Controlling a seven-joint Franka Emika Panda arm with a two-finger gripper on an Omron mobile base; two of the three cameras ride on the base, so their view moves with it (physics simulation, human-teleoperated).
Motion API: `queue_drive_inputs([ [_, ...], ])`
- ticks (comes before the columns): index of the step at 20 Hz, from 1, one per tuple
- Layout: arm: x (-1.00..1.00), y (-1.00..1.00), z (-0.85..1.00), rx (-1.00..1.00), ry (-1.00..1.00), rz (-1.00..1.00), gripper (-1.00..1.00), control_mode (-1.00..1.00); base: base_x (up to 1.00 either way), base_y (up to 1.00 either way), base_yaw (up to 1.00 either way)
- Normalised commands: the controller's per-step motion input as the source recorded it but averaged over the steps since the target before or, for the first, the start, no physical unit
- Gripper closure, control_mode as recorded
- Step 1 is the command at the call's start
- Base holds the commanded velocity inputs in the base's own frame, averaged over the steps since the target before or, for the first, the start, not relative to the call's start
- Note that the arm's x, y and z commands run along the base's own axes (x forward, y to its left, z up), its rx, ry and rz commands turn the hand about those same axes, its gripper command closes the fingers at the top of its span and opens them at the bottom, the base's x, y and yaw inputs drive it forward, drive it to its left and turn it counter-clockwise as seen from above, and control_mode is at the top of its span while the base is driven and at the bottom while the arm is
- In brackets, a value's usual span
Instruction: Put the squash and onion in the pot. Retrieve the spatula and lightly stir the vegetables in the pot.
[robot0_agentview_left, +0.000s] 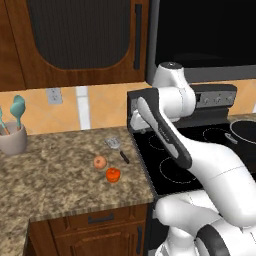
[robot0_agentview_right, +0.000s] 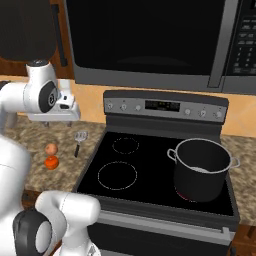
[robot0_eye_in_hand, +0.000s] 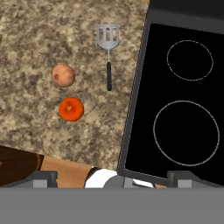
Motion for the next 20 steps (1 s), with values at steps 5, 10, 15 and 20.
queue_drive_inputs([
  [5, 0.03, 0.99, -0.62, -0.17, 0.04, 0.02, -1.00, -1.00, 0.00, 0.00, 0.00],
  [10, 0.07, 0.80, -0.72, -0.14, 0.05, 0.00, -1.00, -1.00, 0.00, 0.00, 0.00],
  [15, 0.16, 0.38, -0.80, -0.03, 0.11, 0.00, -1.00, -1.00, 0.00, 0.00, 0.00],
  [20, 0.30, 0.21, -0.71, -0.01, 0.12, 0.00, -1.00, -1.00, 0.00, 0.00, 0.00],
])
